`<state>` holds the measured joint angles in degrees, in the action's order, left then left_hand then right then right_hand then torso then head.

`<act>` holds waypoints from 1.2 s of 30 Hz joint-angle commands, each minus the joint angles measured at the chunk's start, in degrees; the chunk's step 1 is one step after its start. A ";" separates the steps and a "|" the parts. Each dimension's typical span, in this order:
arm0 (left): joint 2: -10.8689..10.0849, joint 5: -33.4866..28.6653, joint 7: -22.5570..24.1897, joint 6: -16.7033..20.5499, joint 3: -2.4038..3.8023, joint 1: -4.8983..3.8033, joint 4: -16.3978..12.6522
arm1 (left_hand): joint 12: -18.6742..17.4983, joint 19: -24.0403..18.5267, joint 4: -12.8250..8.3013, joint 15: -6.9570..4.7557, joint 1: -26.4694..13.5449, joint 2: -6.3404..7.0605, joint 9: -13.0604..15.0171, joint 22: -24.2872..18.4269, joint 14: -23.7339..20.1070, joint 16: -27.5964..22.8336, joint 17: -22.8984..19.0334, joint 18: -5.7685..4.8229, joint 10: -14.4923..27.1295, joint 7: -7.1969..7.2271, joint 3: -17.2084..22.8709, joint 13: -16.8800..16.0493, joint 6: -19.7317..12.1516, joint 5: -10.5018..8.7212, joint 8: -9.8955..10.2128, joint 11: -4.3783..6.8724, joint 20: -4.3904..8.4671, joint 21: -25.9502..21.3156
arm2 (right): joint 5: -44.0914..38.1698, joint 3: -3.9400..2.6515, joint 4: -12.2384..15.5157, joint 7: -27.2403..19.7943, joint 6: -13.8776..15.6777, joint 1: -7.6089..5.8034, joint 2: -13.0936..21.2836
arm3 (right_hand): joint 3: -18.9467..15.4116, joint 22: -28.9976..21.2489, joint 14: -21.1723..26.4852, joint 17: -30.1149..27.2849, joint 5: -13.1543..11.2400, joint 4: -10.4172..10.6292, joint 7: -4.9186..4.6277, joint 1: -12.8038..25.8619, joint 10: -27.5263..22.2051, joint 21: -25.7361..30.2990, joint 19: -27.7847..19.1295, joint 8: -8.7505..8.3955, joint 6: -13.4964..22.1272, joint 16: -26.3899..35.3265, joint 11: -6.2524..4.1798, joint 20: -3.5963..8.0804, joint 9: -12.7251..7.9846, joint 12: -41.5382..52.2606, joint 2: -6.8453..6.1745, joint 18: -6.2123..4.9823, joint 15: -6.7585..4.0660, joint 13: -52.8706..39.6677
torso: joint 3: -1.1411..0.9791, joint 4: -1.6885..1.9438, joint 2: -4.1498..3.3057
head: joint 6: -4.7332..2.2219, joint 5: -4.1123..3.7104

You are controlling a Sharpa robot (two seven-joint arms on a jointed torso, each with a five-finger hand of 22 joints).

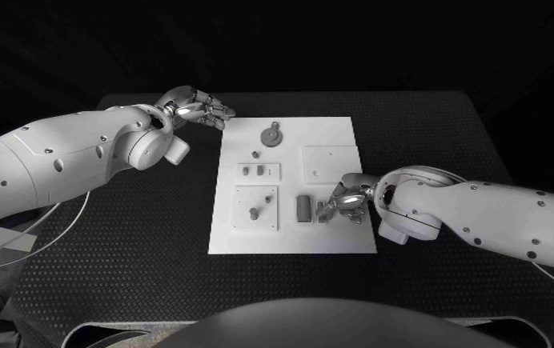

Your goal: Assemble the parts on the task board

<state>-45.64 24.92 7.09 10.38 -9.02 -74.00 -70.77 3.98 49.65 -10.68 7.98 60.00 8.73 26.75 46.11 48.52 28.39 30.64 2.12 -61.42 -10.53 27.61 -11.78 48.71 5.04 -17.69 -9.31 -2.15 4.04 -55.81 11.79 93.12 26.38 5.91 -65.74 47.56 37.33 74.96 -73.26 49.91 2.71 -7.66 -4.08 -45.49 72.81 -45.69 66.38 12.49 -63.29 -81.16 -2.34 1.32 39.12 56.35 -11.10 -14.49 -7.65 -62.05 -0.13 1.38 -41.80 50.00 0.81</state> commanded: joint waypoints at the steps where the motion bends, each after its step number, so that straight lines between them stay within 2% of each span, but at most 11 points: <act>1: 0.03 0.18 0.32 -0.69 0.01 -0.05 -0.14 | 0.04 -0.41 0.21 0.01 -0.14 -0.45 -0.08 -0.06 0.17 -0.36 0.09 -0.40 0.39 0.22 -0.17 0.07 -0.01 -0.11 -0.28 0.06 -0.10 0.09 | -0.29 0.01 0.50 -1.23 -3.54 0.06 0.18 | -0.06 0.96 0.08 0.07 0.19 -0.42 0.08 -0.49 0.14 0.23 0.17 0.10 0.33 0.15 0.01 0.00 0.06 0.24 -0.39 -0.51 -0.30 -0.02 | -0.02 -0.05 -0.01 | 0.00 0.01; 6: 0.03 0.19 0.33 -0.71 -0.01 -0.05 -0.13 | 0.04 -0.41 0.20 0.01 -0.13 -0.45 -0.09 -0.06 0.17 -0.37 0.11 -0.40 0.40 0.21 -0.17 0.07 -0.02 -0.11 -0.28 0.06 -0.10 0.09 | -0.29 0.01 0.50 -1.25 -4.19 0.11 0.29 | -0.08 0.98 0.12 0.08 0.19 -0.81 0.07 -1.00 0.12 0.23 0.12 0.14 0.37 0.16 0.02 -0.02 0.09 0.25 -0.50 -0.51 -0.27 -0.02 | -0.07 -0.06 -0.03 | 0.00 0.00; 12: 0.04 0.19 0.36 -0.78 -0.02 -0.05 -0.12 | 0.04 -0.41 0.20 0.00 -0.12 -0.47 -0.09 -0.06 0.18 -0.39 0.13 -0.40 0.40 0.21 -0.17 0.07 -0.02 -0.11 -0.28 0.06 -0.10 0.09 | -1.01 0.01 0.14 -0.99 -4.09 0.17 0.27 | -0.64 1.04 0.15 0.13 0.19 -2.83 0.04 -2.54 0.09 0.17 -0.01 0.28 0.43 0.10 0.05 -0.12 0.18 0.32 1.34 -0.51 -0.21 -0.04 | -0.01 0.00 -0.03 | 0.00 -0.11; 19: -0.03 0.19 0.34 -0.73 -0.03 -0.05 -0.09 | 0.04 -0.41 0.20 0.00 -0.12 -0.49 -0.09 -0.07 0.18 -0.40 0.16 -0.40 0.39 0.22 -0.17 0.07 -0.01 -0.11 -0.29 0.06 -0.10 0.09 | -1.81 0.01 -0.28 -0.56 -4.08 0.17 0.29 | -1.09 1.04 0.10 0.15 0.19 -6.08 0.14 -4.71 0.22 0.08 -0.03 0.58 0.16 0.06 -0.04 -0.15 0.26 0.38 4.41 -0.51 -0.21 0.01 | 0.00 0.06 -0.02 | 0.00 -0.14; 24: -0.01 0.19 0.34 -0.73 -0.03 -0.05 -0.10 | 0.05 -0.41 0.19 0.00 -0.11 -0.49 -0.09 -0.07 0.19 -0.42 0.18 -0.40 0.39 0.22 -0.18 0.07 -0.01 -0.11 -0.30 0.06 -0.10 0.09 | -2.40 0.01 -0.76 -0.25 -3.34 0.17 0.01 | -1.01 1.03 0.00 0.15 0.19 -8.62 0.27 -6.54 0.43 0.02 0.02 0.84 -0.16 0.03 -0.14 -0.27 0.30 0.40 8.34 -0.51 -0.18 0.13 | 0.00 0.01 -0.03 | 0.00 -0.10; 30: 0.02 0.20 0.37 -0.74 -0.03 -0.04 -0.09 | 0.05 -0.41 0.19 0.00 -0.11 -0.50 -0.09 -0.07 0.19 -0.43 0.20 -0.40 0.39 0.22 -0.18 0.07 -0.01 -0.11 -0.30 0.06 -0.10 0.09 | -2.40 0.01 -1.29 -0.08 -2.62 0.18 -0.42 | -1.03 1.03 -0.07 0.16 0.19 -8.90 0.36 -6.83 0.55 0.00 -0.02 1.03 -0.36 0.00 -0.22 -0.39 0.33 0.39 11.21 -0.51 -0.16 0.20 | 0.01 0.01 -0.02 | 0.00 -0.16; 36: 0.01 0.20 0.36 -0.76 -0.03 -0.04 -0.05 | 0.05 -0.41 0.19 0.00 -0.10 -0.50 -0.10 -0.07 0.20 -0.45 0.22 -0.40 0.39 0.22 -0.19 0.07 -0.02 -0.11 -0.30 0.06 -0.10 0.09 | -2.40 0.01 -1.73 0.16 -3.17 0.30 -1.05 | -1.10 1.06 -0.11 0.19 0.19 -9.02 0.40 -6.97 0.62 -0.05 -0.04 1.11 -0.45 -0.05 -0.26 -0.37 0.36 0.42 11.90 -0.51 -0.16 0.21 | 0.00 0.03 -0.03 | 0.00 -0.18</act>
<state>-45.69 24.98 7.07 10.32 -9.08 -73.99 -70.75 3.98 49.66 -10.68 7.98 60.00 8.73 26.71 46.12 48.52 28.17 30.80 2.12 -61.42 -10.53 27.61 -11.79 48.71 5.04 -17.69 -9.31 -2.15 4.04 -57.35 11.79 91.43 26.01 3.14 -65.55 46.72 36.31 74.96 -73.35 50.04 2.66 -16.30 -3.85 -52.51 73.02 -45.69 66.44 13.35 -63.51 -81.16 -2.56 1.21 39.48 56.58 1.49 -14.21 -7.50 -61.90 -0.13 1.40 -41.83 50.01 0.67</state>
